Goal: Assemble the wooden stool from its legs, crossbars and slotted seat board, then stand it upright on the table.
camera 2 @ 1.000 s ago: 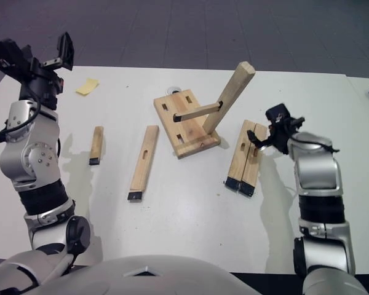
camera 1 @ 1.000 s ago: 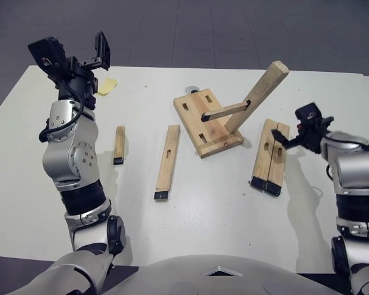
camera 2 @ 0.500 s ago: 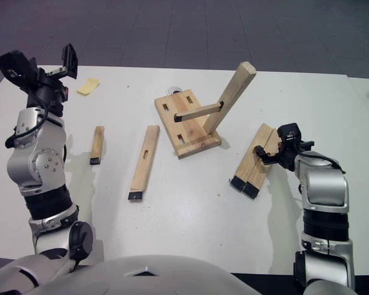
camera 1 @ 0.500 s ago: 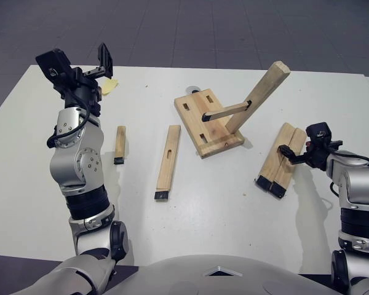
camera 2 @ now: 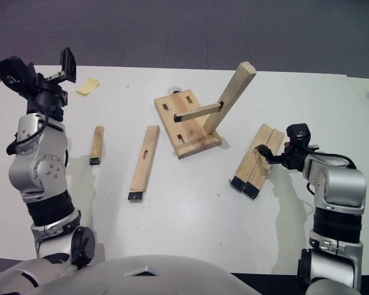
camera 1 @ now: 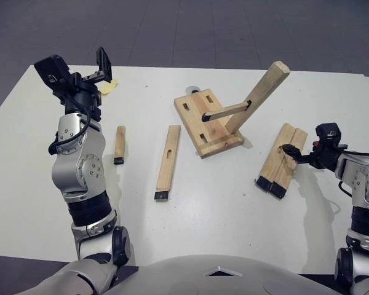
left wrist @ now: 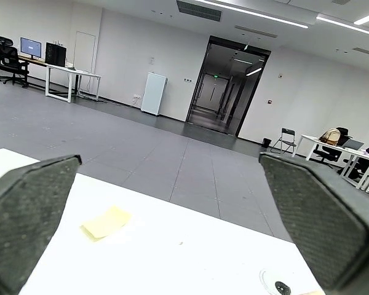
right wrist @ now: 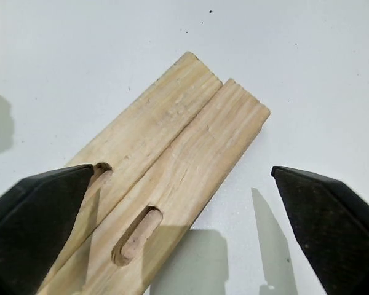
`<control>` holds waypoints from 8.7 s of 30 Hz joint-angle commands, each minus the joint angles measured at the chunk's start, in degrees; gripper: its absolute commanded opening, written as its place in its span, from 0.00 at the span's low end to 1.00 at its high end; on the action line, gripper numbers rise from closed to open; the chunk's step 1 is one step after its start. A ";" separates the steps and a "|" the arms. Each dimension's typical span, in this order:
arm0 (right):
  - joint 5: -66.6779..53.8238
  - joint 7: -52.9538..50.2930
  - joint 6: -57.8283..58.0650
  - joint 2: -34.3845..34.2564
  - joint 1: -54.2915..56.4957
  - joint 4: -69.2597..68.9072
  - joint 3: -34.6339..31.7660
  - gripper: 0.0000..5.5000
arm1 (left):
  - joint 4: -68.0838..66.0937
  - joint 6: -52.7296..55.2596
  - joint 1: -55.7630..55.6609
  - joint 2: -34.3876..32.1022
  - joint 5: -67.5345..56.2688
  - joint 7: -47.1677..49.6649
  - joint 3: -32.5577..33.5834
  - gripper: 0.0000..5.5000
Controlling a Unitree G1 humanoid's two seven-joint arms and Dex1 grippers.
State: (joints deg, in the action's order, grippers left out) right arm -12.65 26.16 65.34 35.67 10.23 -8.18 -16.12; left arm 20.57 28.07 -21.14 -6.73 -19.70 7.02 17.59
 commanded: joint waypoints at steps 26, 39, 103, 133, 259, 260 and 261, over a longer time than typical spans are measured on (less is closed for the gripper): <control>2.94 2.26 -5.20 7.40 8.36 17.74 10.31 0.68 | -2.01 0.08 -0.33 -0.09 0.77 1.10 -0.30 0.98; 7.18 -1.37 -9.53 8.63 6.69 7.80 9.98 0.75 | -2.50 -0.01 0.61 0.81 1.03 1.71 -0.30 0.98; -18.98 6.79 -37.41 4.29 25.84 -13.98 -5.90 0.38 | -13.12 18.13 -40.03 13.11 -49.28 4.01 -7.41 0.98; -10.20 1.77 -46.24 -4.76 21.55 -11.67 7.07 0.38 | -19.48 20.90 -37.80 12.19 -41.23 -6.76 -9.05 0.98; 20.51 0.33 -41.09 -9.51 -2.21 0.91 28.84 0.98 | 15.69 20.29 9.24 11.02 -19.91 16.03 -7.64 0.18; 20.58 0.24 -41.11 -9.59 -2.09 1.08 28.80 0.98 | 15.30 19.82 9.58 11.05 -19.37 15.68 -7.98 0.18; 20.66 0.19 -41.16 -9.66 -1.87 1.31 28.81 0.98 | 14.89 19.34 9.81 11.07 -18.75 15.35 -8.30 0.18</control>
State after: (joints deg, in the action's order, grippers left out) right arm 7.76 26.27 23.86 26.55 7.74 -6.60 12.55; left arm 36.56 48.22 -12.23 3.93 -40.01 22.91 10.30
